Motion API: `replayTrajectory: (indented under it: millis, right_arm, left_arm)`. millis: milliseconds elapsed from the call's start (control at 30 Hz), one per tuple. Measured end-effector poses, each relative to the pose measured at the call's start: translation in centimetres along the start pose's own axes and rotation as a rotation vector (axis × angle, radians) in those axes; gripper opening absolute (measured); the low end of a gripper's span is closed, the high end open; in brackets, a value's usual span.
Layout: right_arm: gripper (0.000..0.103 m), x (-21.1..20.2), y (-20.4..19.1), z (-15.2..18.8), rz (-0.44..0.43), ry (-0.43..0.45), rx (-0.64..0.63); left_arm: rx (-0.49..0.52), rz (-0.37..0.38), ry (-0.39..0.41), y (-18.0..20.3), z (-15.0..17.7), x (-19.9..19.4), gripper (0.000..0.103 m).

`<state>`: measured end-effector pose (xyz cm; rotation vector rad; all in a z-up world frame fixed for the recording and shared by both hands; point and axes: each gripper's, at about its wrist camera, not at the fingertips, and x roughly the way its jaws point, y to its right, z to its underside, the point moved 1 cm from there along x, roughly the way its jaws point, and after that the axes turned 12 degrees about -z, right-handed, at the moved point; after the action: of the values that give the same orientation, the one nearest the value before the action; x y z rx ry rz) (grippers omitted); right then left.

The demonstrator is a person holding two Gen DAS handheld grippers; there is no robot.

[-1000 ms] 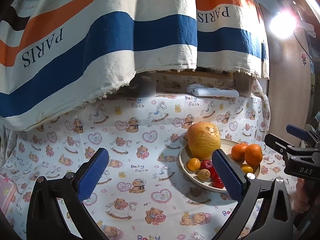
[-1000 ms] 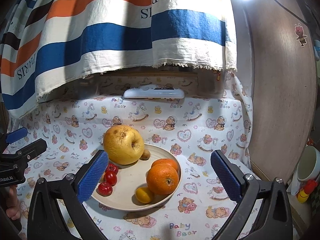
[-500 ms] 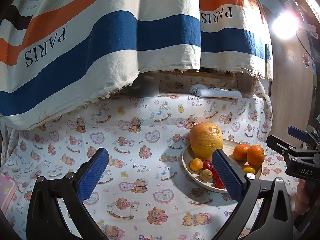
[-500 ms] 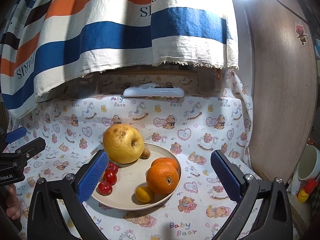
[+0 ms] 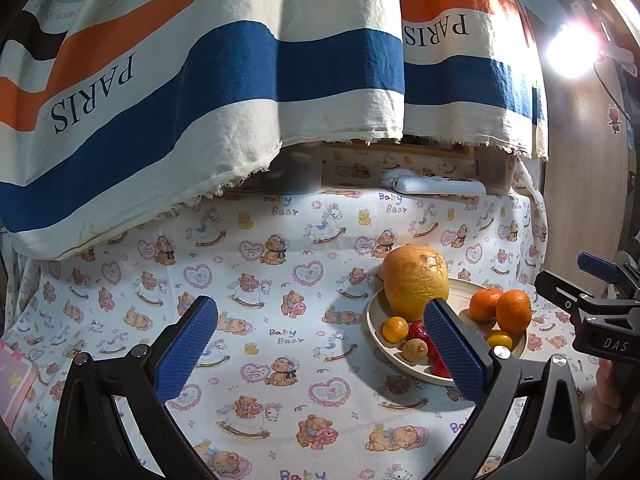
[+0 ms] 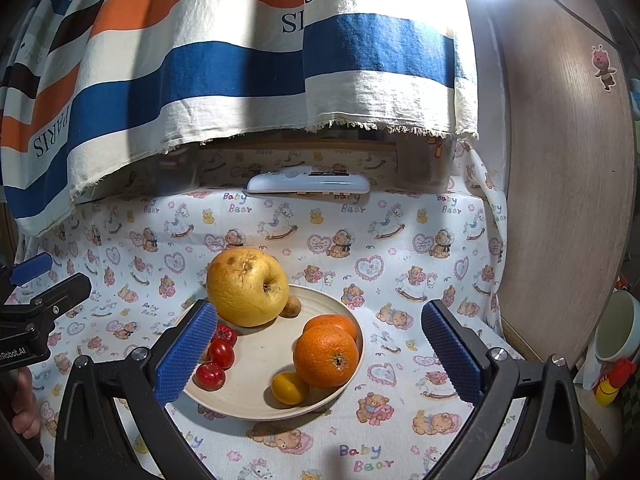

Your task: Organize fruits

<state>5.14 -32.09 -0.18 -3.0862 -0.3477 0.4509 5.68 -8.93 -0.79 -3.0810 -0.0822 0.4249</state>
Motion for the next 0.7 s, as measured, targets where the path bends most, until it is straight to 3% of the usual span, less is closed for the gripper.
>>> replayTrajectory:
  millis: [700]
  right_arm:
    - [0.103,0.05,-0.19,0.13,-0.013,-0.010,-0.008]
  left_arm:
    - [-0.001,-0.009,0.001,-0.08,0.06,-0.01,0.102]
